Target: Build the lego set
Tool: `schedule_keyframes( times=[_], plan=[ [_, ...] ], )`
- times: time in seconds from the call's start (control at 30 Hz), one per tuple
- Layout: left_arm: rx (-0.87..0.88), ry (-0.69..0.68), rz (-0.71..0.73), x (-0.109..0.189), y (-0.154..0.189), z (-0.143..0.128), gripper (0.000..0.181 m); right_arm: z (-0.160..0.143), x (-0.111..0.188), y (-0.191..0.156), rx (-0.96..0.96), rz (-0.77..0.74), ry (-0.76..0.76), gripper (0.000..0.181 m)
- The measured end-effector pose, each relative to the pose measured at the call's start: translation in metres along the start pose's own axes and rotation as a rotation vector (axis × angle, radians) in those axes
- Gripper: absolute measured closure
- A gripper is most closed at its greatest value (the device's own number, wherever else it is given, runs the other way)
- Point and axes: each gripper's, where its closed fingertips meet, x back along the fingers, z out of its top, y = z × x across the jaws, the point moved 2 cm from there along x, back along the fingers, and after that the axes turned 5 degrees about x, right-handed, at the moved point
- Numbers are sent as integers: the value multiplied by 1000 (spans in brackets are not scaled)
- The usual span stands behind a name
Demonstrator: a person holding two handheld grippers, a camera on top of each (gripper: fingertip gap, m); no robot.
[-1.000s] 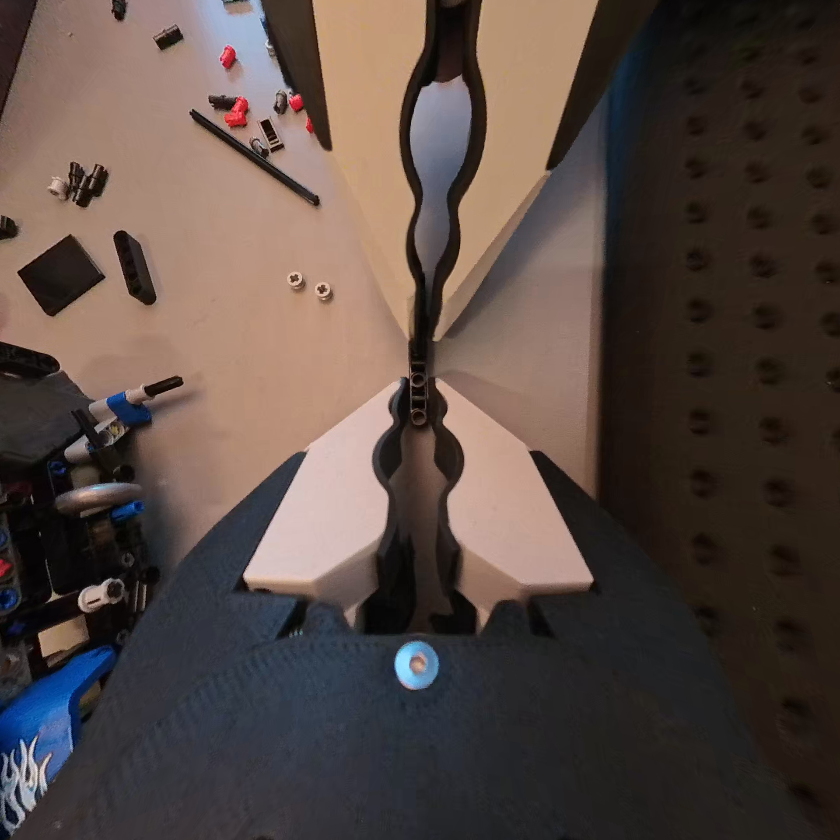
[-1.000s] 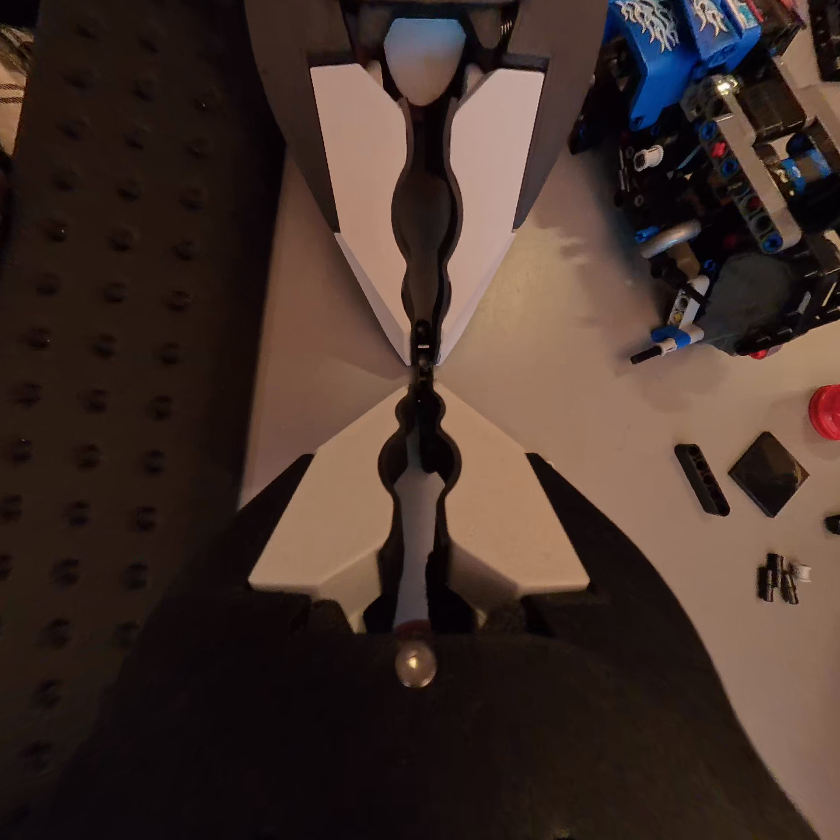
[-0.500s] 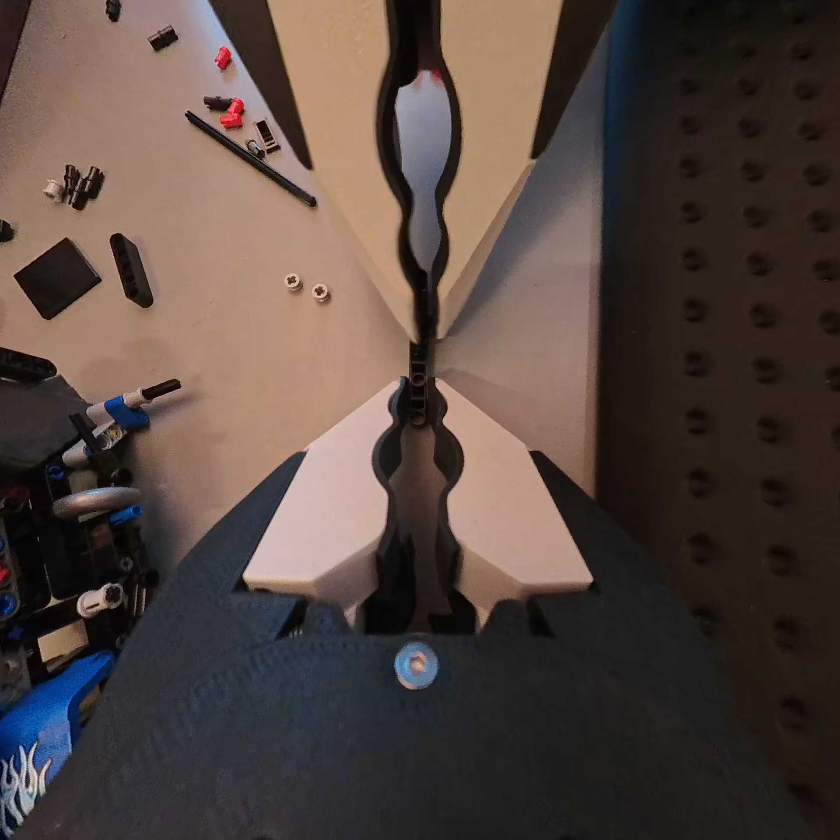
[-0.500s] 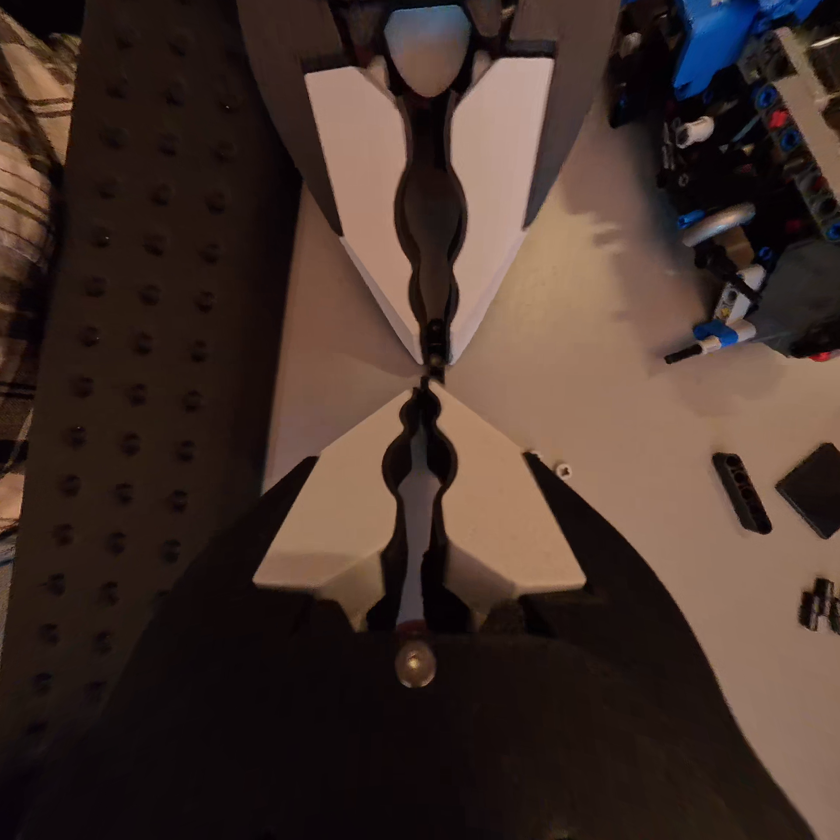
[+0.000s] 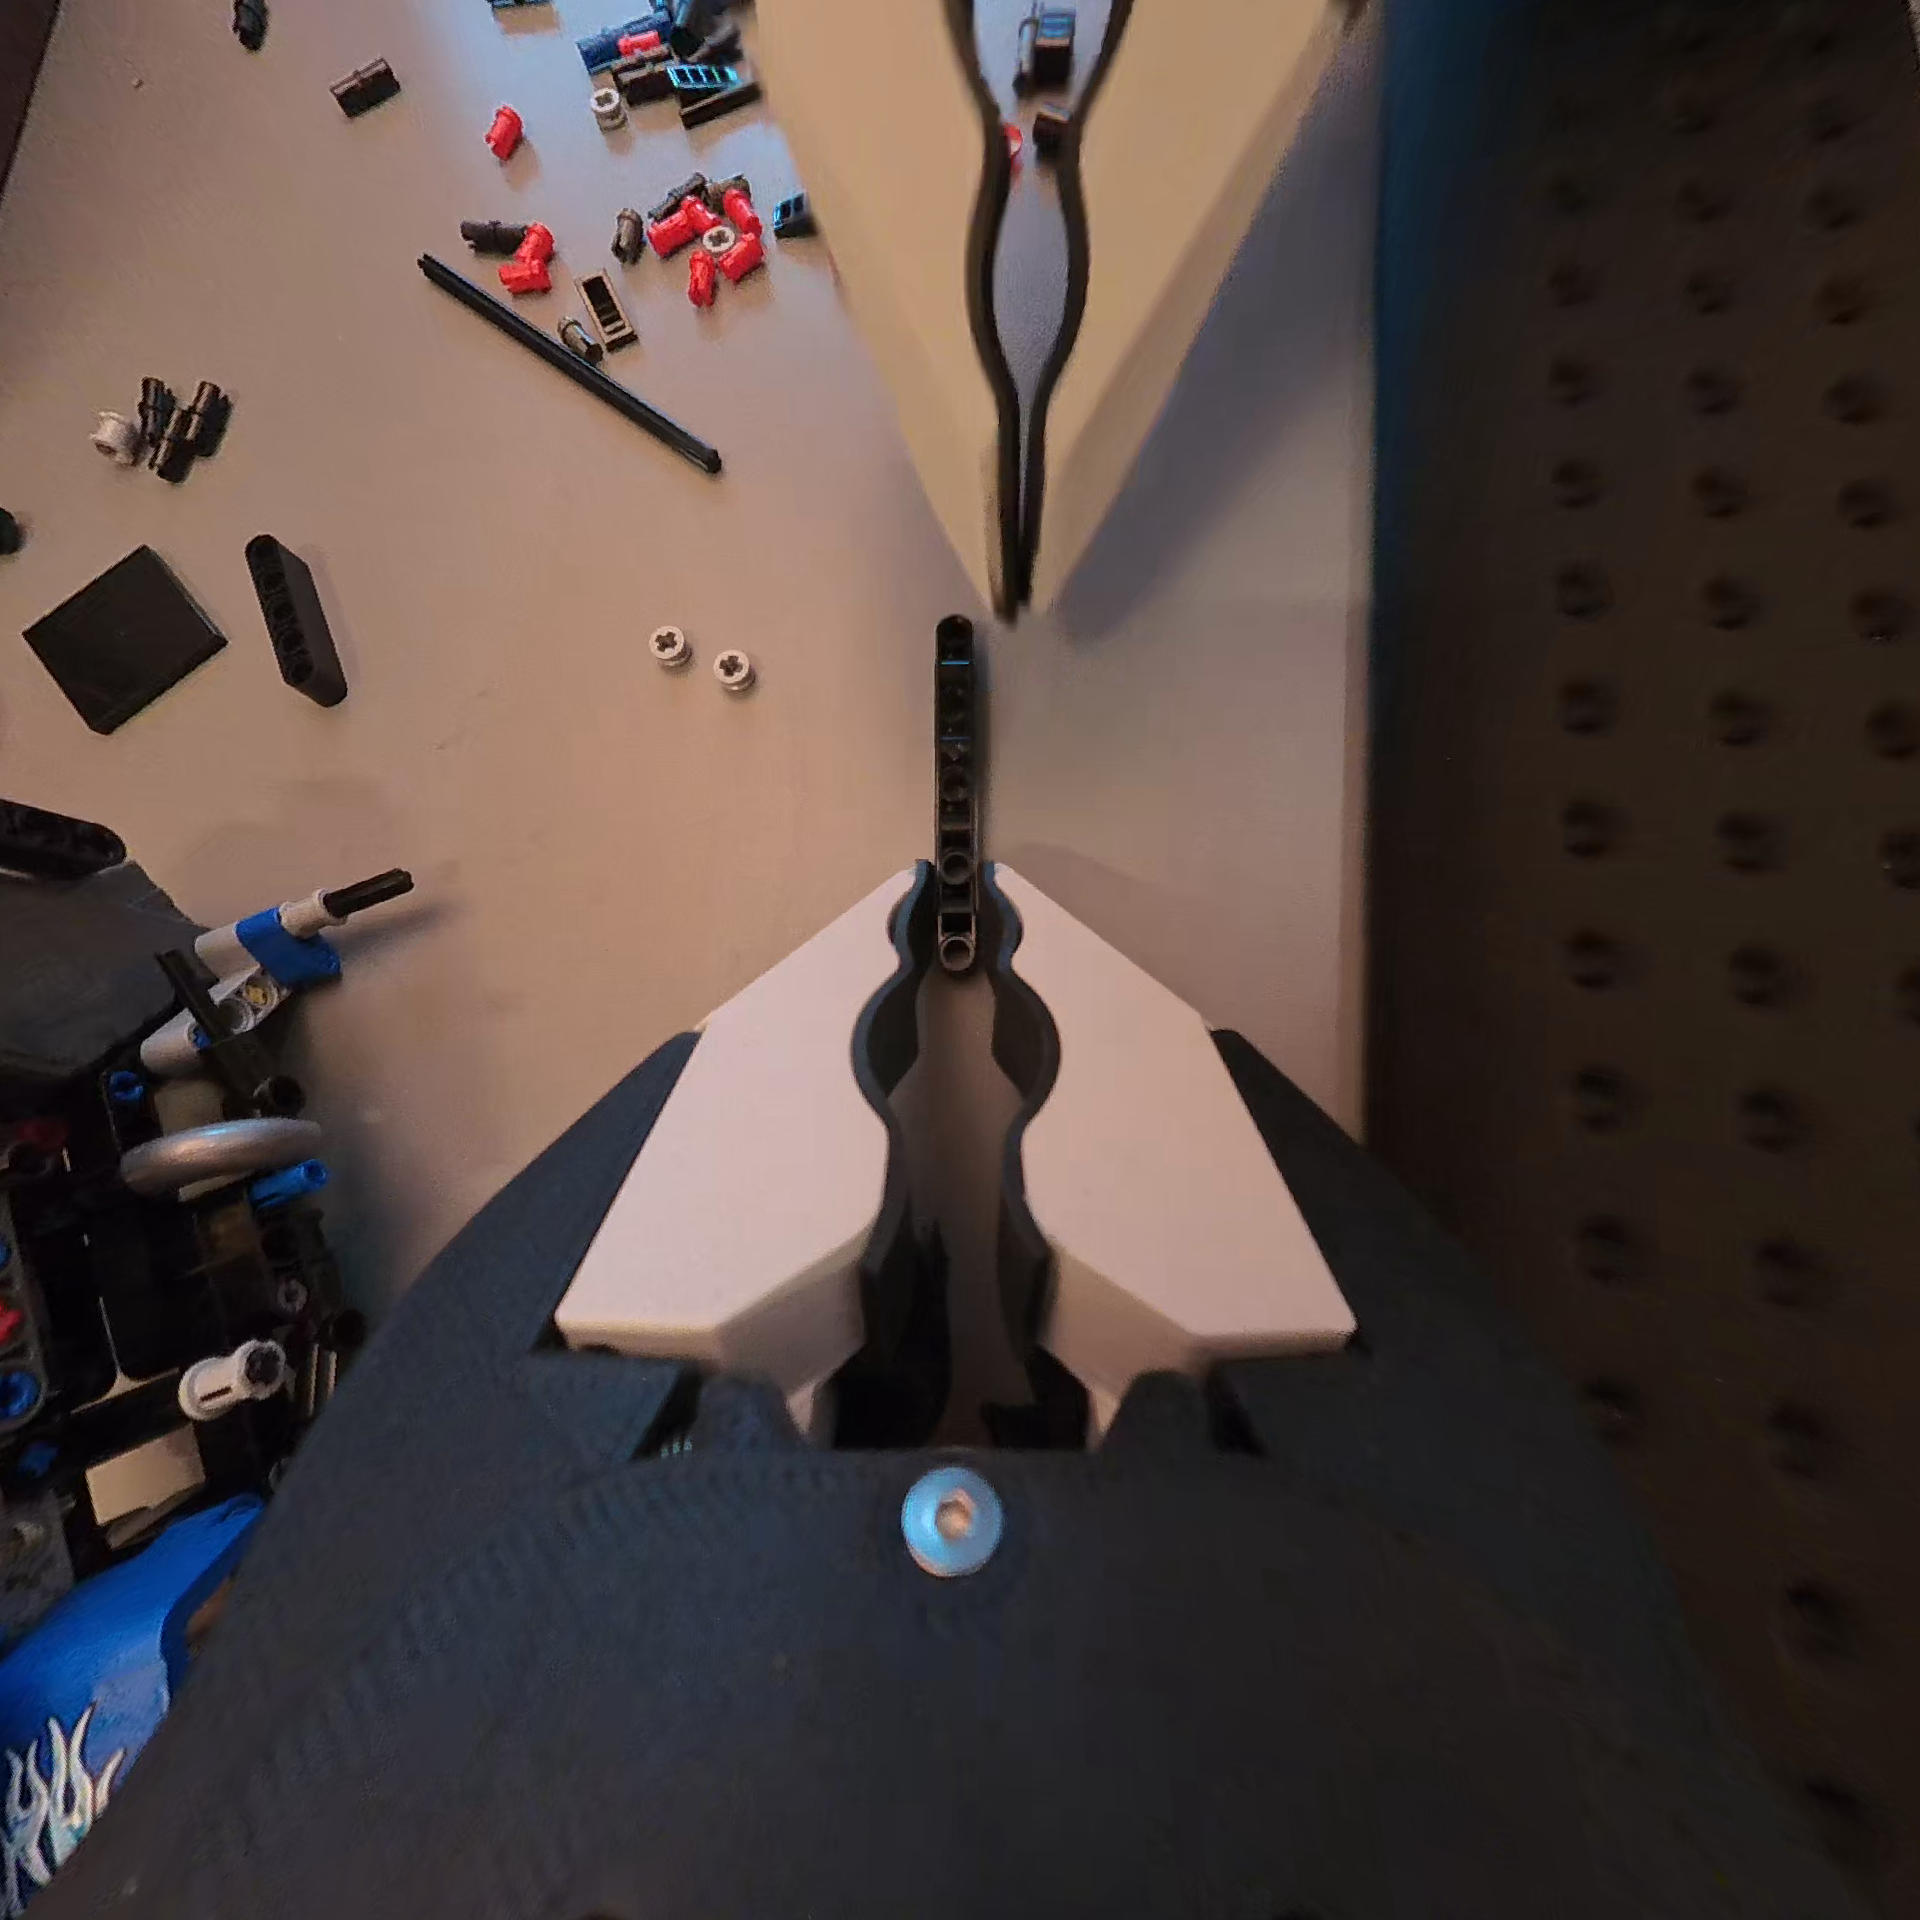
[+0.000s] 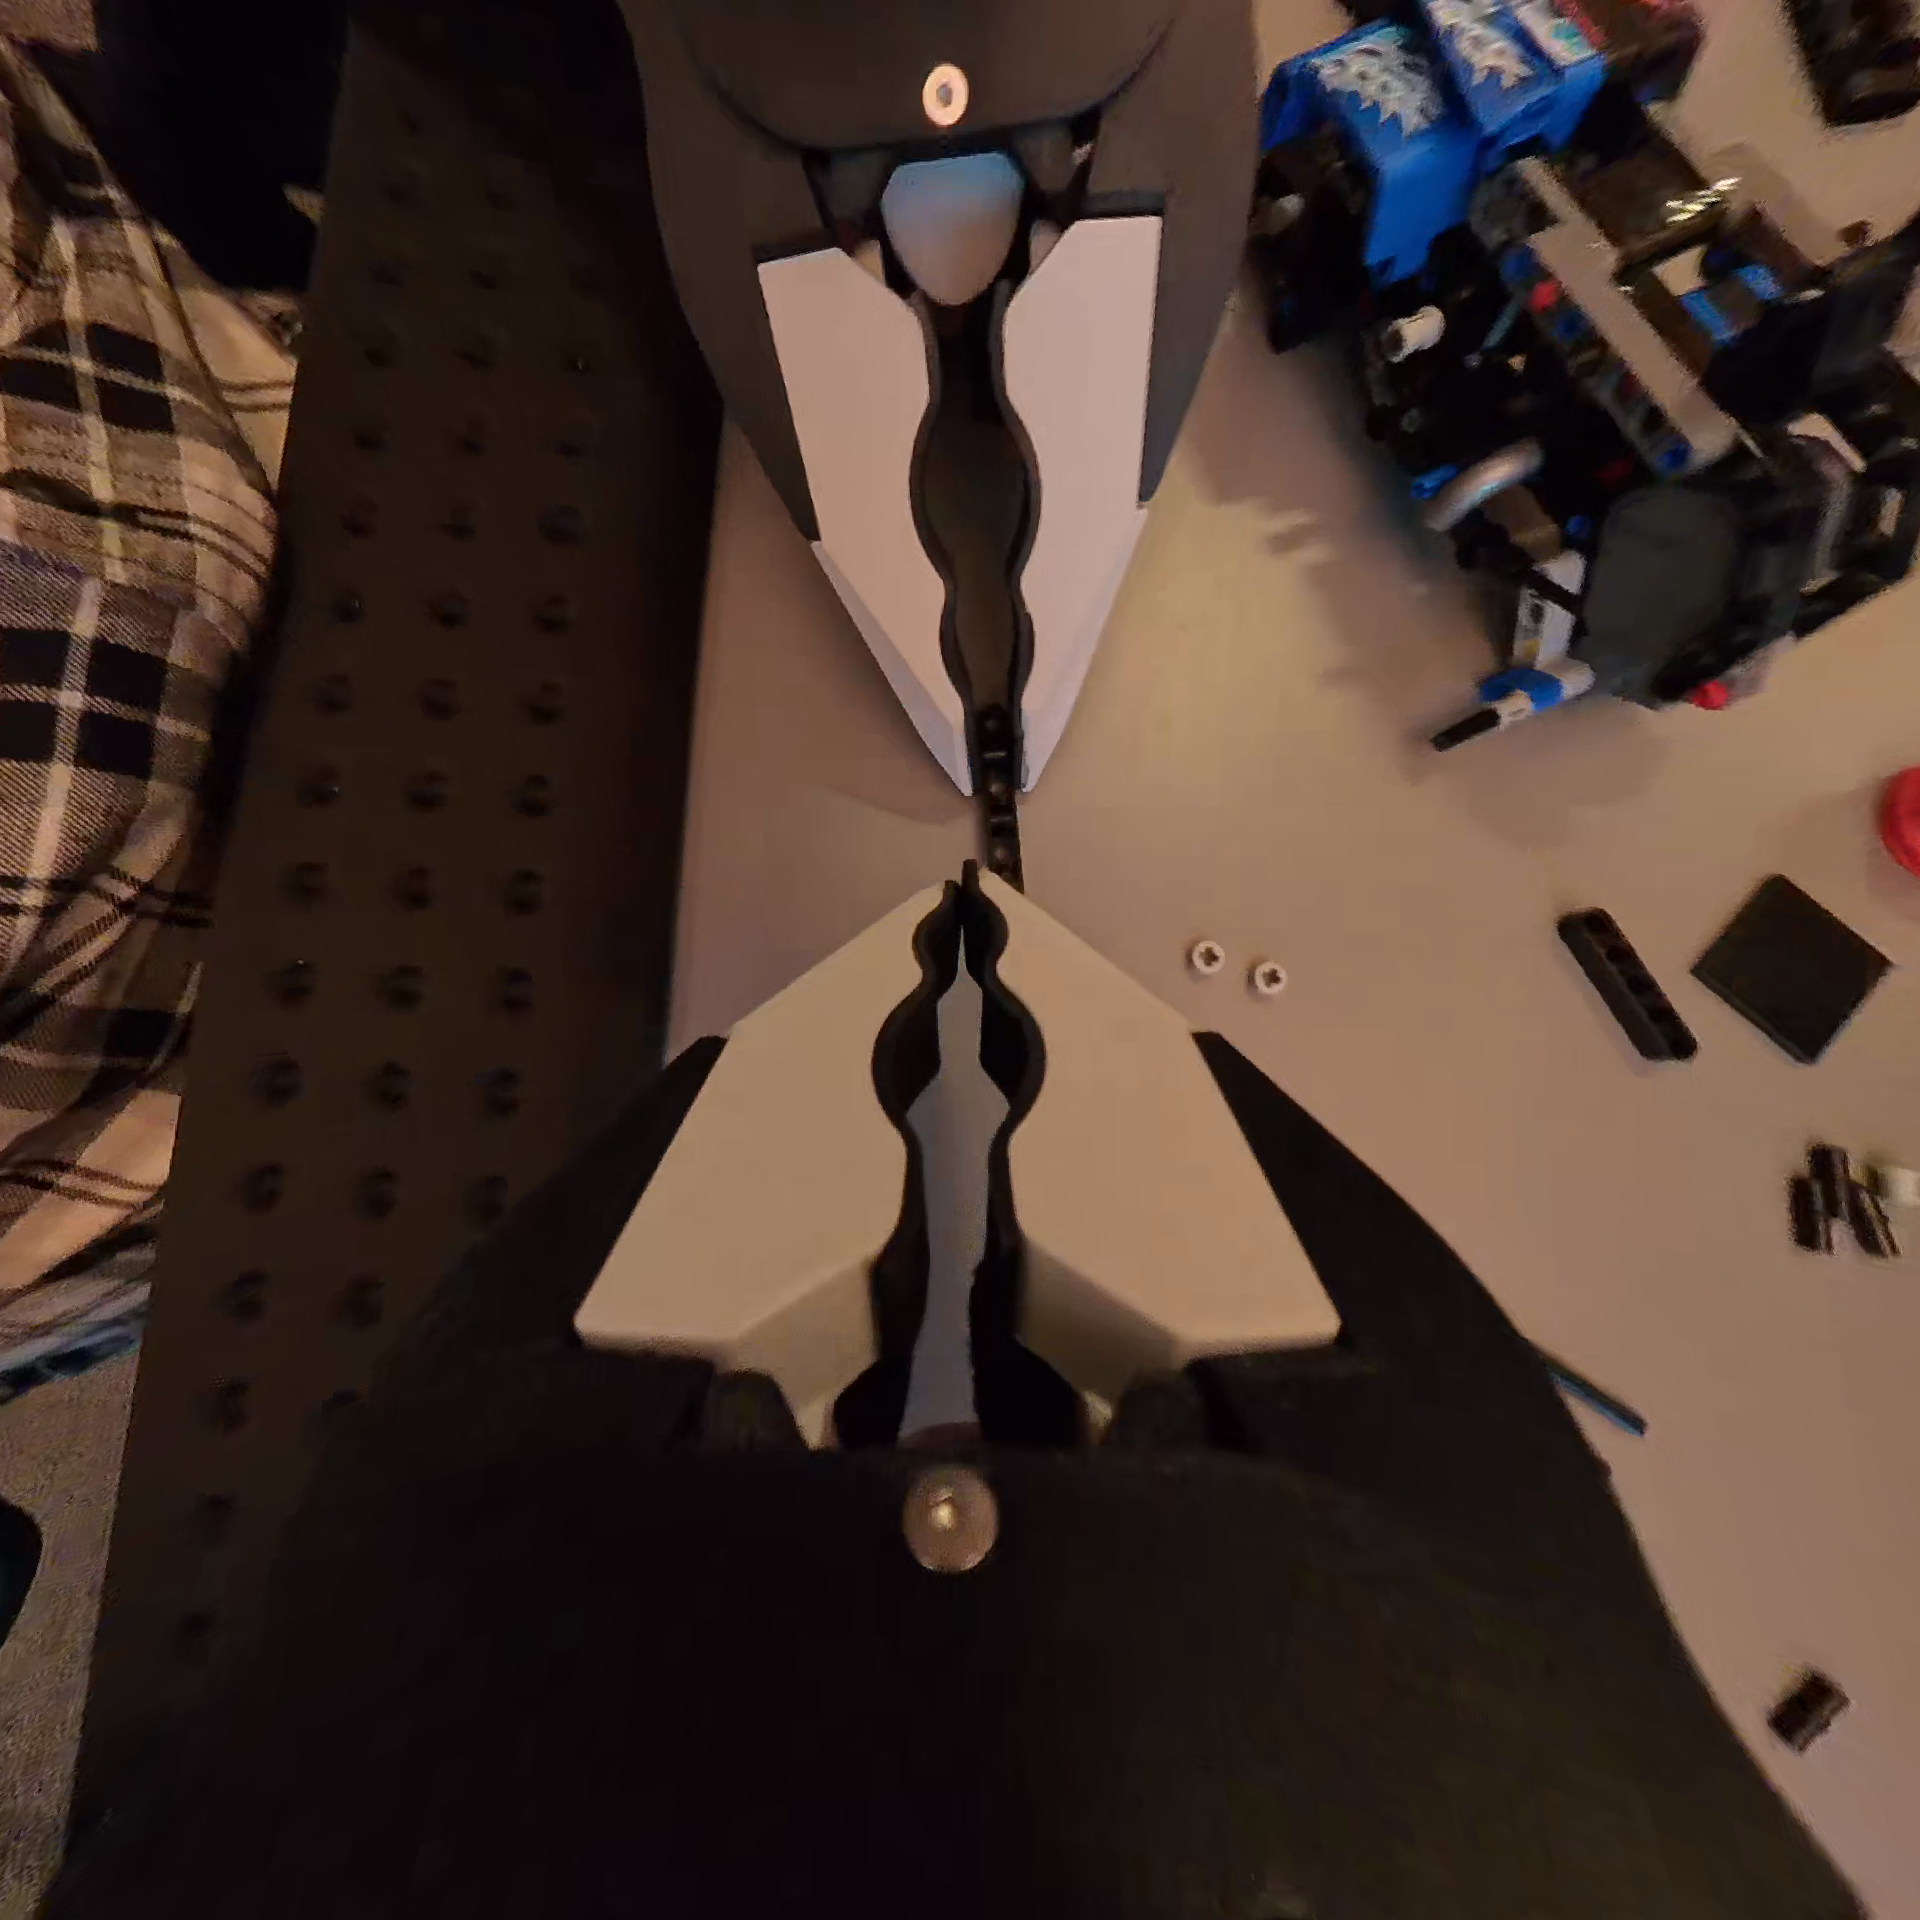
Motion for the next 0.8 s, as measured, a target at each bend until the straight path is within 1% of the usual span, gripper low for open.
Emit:
schedule_keyframes(
  times=[0.1,0.23,0.3,0.4,0.5,0.63,0.73,0.8],
  plan=[
    [4,2,0,0,0,0,175,0,8,-5,-25,-43,49,181],
    [2,9,7,0,0,0,175,-4,8,-19,-21,-108,39,181],
    [15,20,-4,0,0,0,175,0,10,-28,-16,-140,67,181],
    [28,30,-18,0,0,0,174,1,20,-38,-1,-226,90,181],
    [25,34,-16,-1,0,1,162,8,32,-49,-5,-309,172,181],
    [38,36,-15,-2,-1,2,146,8,53,-66,-20,-448,249,181],
    [65,39,-32,-2,-3,3,134,2,66,-86,-35,-547,267,181],
    [72,66,-30,0,-4,7,128,-2,73,-104,-47,-599,279,181]
  ],
)
